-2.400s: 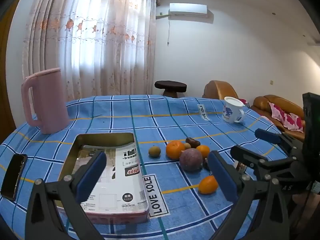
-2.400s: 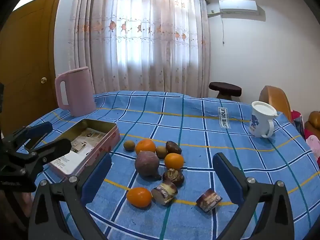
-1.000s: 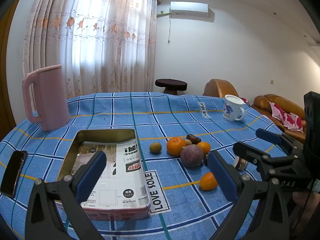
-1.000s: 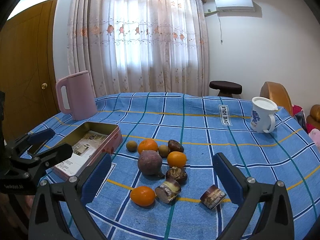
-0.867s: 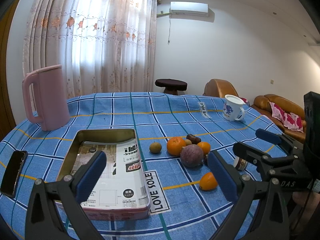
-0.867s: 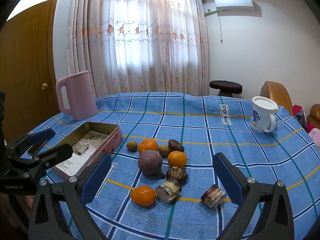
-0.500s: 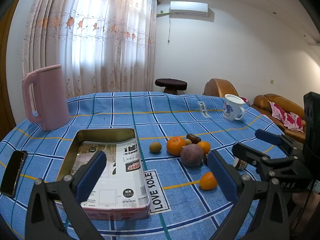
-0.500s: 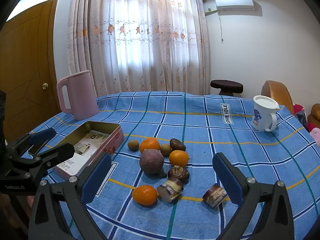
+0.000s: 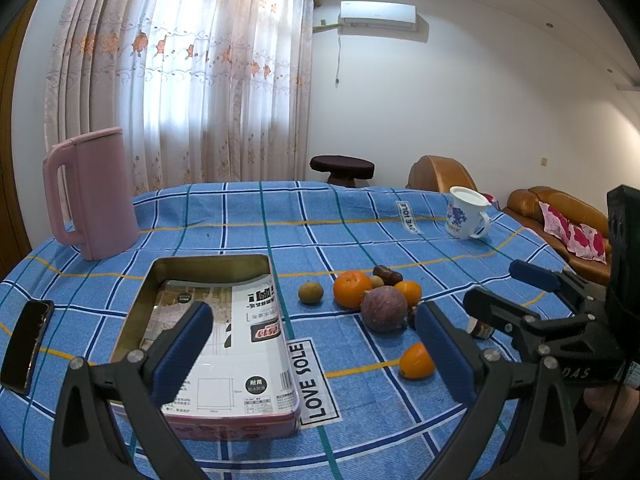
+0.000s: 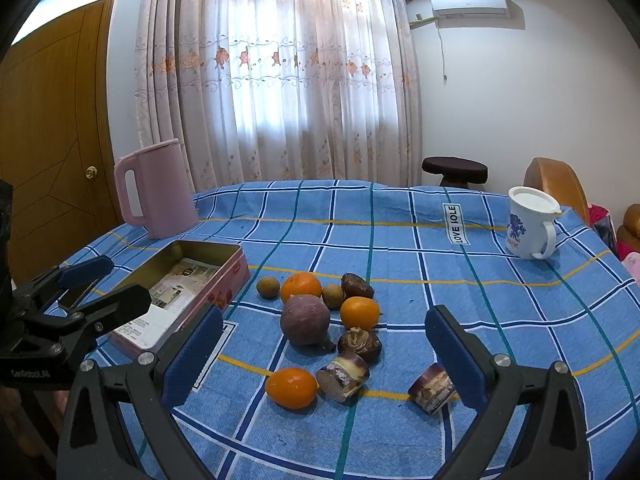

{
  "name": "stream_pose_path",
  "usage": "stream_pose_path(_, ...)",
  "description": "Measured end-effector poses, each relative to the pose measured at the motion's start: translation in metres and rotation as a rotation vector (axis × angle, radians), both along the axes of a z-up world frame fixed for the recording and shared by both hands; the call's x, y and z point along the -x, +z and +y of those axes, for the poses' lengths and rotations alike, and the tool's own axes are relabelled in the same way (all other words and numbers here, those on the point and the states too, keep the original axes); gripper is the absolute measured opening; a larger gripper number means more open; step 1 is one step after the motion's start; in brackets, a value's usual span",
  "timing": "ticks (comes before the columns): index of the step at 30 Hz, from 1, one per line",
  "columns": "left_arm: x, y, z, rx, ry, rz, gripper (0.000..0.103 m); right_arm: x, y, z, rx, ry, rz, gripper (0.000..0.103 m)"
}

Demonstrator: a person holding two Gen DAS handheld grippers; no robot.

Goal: Organize fruits
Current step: 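Grasp the wrapped brown snack roll with the right gripper while the left gripper grasps an orange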

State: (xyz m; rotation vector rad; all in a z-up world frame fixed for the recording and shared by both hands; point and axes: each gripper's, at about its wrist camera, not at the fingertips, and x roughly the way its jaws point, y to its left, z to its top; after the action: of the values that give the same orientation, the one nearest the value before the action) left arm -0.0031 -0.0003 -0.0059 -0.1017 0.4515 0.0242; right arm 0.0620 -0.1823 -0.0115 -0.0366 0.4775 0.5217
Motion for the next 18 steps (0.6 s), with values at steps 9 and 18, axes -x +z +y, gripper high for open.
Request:
stream_pose_path(9, -0.004, -0.008, -0.005, -0.009, -0.010, 0.016, 0.103, -0.001, -0.003, -0.003, -0.001, -0.007, 0.003, 0.102)
stream_pose_path(18, -0.015, -0.018, -0.017, -0.022, -0.032, 0.050, 0.103, -0.007, -0.012, -0.019, 0.014, -0.048, 0.013, 0.102)
